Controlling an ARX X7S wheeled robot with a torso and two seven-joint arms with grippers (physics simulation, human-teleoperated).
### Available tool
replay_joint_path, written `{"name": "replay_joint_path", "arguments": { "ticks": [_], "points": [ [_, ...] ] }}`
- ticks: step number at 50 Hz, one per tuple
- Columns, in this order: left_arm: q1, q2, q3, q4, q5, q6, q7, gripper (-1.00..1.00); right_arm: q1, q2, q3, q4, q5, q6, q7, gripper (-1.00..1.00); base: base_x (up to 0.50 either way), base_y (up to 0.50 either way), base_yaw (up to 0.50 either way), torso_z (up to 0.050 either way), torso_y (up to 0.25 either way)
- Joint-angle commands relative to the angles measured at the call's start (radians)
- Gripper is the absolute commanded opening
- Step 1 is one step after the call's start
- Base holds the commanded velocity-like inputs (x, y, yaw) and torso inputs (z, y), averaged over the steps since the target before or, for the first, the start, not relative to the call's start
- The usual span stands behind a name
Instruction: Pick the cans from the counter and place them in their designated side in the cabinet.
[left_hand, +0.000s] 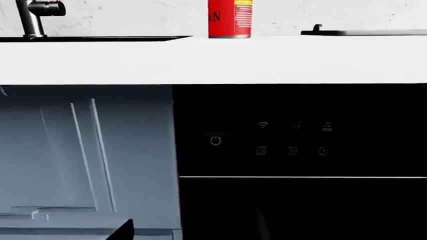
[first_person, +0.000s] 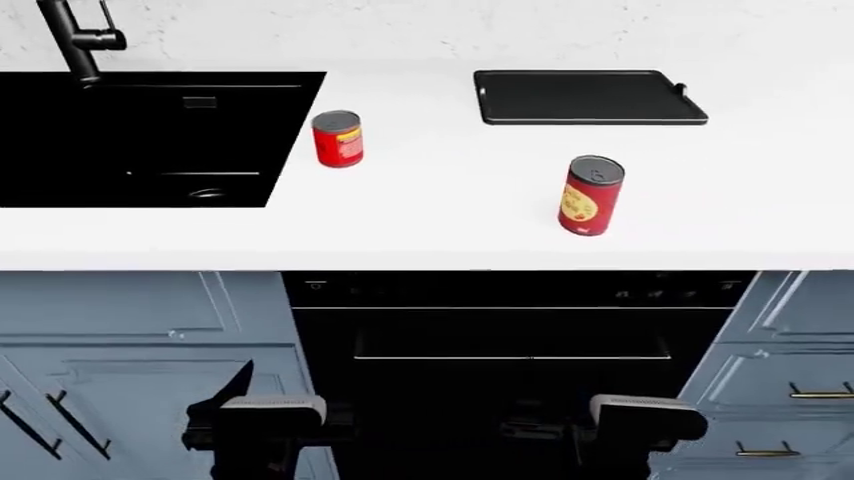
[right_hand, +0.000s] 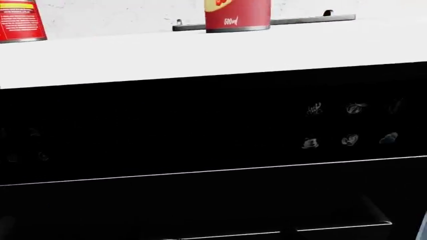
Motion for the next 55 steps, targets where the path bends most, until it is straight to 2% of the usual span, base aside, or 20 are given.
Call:
{"name": "replay_joint_path", "arguments": {
  "ticks": [1,7,15,21,27,34,46,55],
  "points": [
    [0.002,-0.009,0.011,0.006,-0.01,0.0,-0.013,1.0,0.001,0.008,-0.012,-0.002,0.008,-0.007,0.014,1.0,0.07,-0.08,0.0,0.0,0.0],
    [0.002,-0.013,0.016,0.009,-0.017,0.004,-0.017,1.0,-0.005,0.024,-0.038,-0.025,-0.031,0.002,0.03,1.0,0.0,0.0,0.0,0.0,0.0],
    [0.002,-0.02,0.025,0.009,-0.019,0.019,-0.019,1.0,0.03,0.057,-0.042,-0.103,-0.066,0.118,0.069,1.0,0.0,0.0,0.0,0.0,0.0],
    [-0.009,-0.028,0.038,-0.002,-0.003,0.014,-0.027,1.0,0.085,0.115,-0.046,-0.238,-0.115,0.309,0.085,1.0,0.0,0.0,0.0,0.0,0.0],
    [-0.014,-0.033,0.037,0.001,-0.039,-0.003,-0.01,1.0,0.156,0.138,-0.009,-0.375,-0.057,0.494,0.063,1.0,0.0,0.0,0.0,0.0,0.0],
    [-0.013,-0.032,0.03,0.002,-0.066,-0.022,-0.016,1.0,0.269,0.136,0.03,-0.41,0.0,0.624,0.054,1.0,0.0,0.0,0.0,0.0,0.0],
    [-0.015,-0.043,0.047,-0.001,-0.073,-0.031,-0.013,1.0,0.424,0.126,0.028,-0.371,0.041,0.693,0.032,1.0,0.0,0.0,0.0,0.0,0.0],
    [-0.018,-0.046,0.05,-0.006,-0.082,-0.036,-0.02,1.0,0.515,0.108,0.004,-0.293,0.05,0.685,0.014,1.0,0.0,0.0,0.0,0.0,0.0]
  ]
}}
